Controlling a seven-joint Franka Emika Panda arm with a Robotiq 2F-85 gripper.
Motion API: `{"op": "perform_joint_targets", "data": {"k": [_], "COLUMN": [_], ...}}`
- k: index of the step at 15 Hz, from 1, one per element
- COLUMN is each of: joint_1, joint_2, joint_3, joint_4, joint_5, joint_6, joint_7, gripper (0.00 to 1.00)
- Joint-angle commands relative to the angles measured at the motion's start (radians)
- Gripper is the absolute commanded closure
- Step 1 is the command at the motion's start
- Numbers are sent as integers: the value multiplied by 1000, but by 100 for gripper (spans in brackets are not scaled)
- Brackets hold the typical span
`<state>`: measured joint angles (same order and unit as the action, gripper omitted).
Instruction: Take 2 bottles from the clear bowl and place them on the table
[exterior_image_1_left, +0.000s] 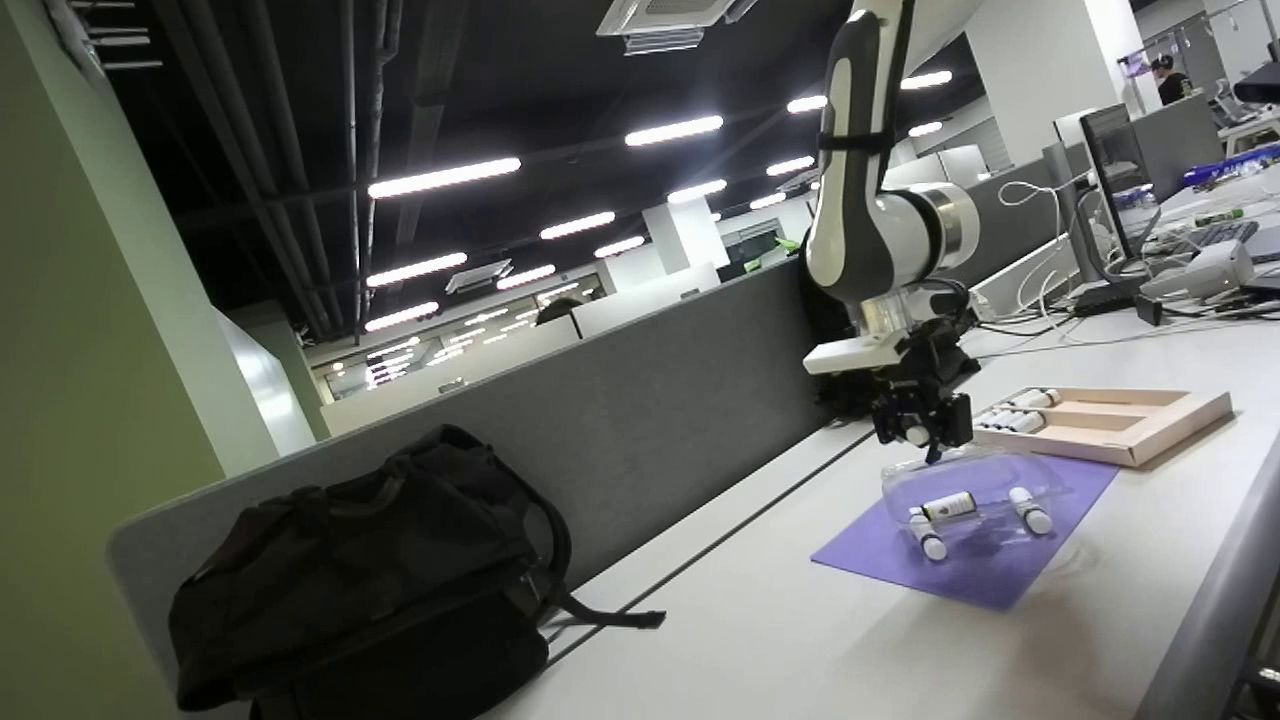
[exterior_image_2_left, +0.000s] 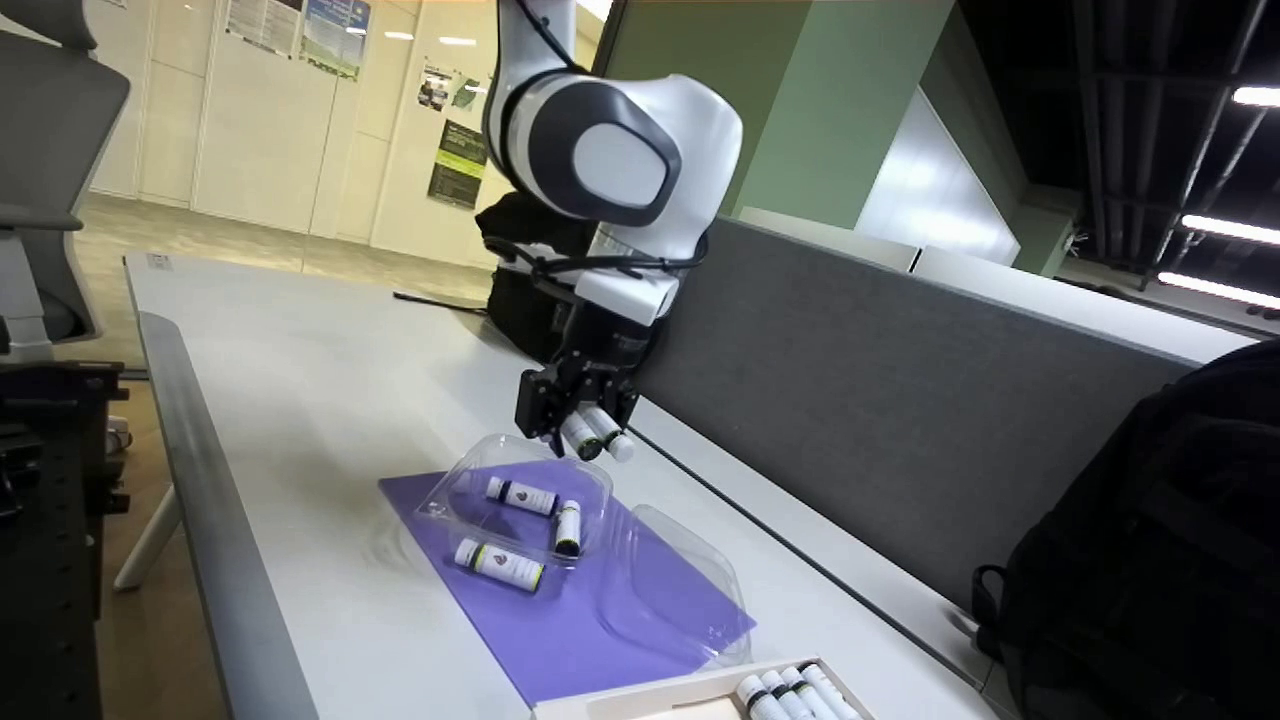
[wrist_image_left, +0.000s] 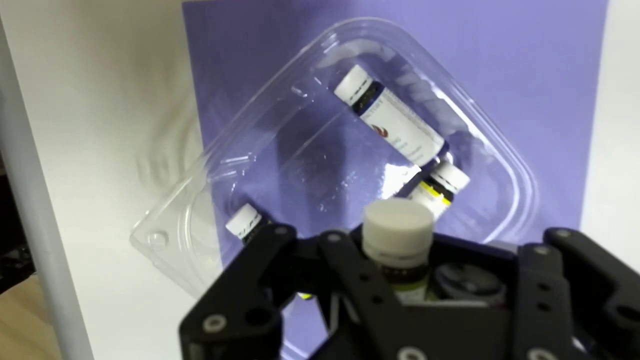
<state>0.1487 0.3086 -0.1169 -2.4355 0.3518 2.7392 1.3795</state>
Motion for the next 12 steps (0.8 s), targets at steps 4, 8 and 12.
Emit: {"op": "perform_joint_targets", "data": {"k": [4, 8, 12], "joint_1": [-186, -291, -358], "joint_2": [-89, -33, 53], "joint_3": [-6, -16, -27], "joint_4": [-10, 36, 99], "joint_5": [66, 142, 181], "joint_6": [-4, 49, 65], "joint_7": [-75, -202, -309], "gripper": [100, 100, 100]}}
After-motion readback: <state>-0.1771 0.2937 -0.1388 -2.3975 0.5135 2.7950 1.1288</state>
